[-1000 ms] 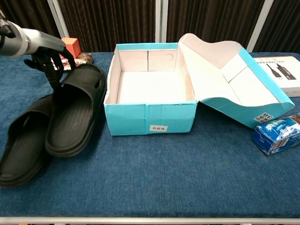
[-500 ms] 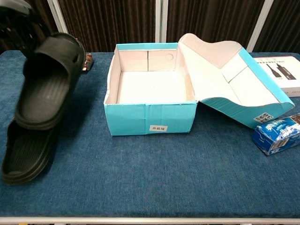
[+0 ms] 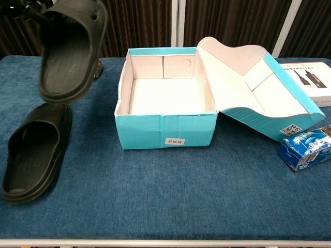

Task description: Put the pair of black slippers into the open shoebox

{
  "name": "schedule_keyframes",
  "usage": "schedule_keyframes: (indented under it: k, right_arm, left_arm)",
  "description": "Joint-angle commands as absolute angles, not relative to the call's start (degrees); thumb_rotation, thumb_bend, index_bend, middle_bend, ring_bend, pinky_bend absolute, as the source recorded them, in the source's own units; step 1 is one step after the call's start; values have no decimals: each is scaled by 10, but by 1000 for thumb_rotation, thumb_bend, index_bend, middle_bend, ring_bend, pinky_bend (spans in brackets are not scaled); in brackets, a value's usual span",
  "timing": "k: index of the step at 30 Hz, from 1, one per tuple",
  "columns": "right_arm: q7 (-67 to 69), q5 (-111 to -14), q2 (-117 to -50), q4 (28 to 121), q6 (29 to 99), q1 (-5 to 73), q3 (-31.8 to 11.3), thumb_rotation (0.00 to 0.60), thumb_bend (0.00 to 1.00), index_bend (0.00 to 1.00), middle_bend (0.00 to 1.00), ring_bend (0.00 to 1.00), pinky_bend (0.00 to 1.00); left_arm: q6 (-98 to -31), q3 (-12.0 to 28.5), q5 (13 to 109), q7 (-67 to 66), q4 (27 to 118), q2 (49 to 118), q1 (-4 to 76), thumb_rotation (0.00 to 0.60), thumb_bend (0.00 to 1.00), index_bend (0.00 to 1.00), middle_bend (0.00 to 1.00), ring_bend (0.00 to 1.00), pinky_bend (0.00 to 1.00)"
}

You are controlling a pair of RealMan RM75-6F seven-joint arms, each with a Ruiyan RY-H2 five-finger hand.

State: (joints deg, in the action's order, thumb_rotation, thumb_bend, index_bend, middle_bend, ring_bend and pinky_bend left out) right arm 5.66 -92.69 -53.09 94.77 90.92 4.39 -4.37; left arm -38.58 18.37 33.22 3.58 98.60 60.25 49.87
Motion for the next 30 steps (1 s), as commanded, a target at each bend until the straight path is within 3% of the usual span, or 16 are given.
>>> schedule_keyframes:
  k: [1, 10, 16, 30]
  right_arm:
    - [55, -926, -530, 950, 910, 42, -43, 600, 29, 0, 140, 0, 0]
    - [46, -915, -524, 958, 909, 36, -42, 600, 31, 0, 140, 0, 0]
    - [40, -911, -523, 963, 905, 37, -43, 600, 32, 0, 140, 0, 0]
    - [32, -896, -519, 966, 886, 42, -45, 600, 33, 0, 140, 0, 0]
  left_arm:
    - [-325, 231, 426, 131, 945, 652, 463, 600, 0, 507, 607, 635, 783]
    - [-290, 265, 525, 241, 849, 757, 473, 600, 0, 507, 563, 563, 672]
    - [-275, 279, 558, 283, 816, 791, 491, 600, 0, 517, 526, 401, 541]
    - [-240, 284, 529, 317, 703, 887, 571, 600, 0, 510, 495, 401, 555]
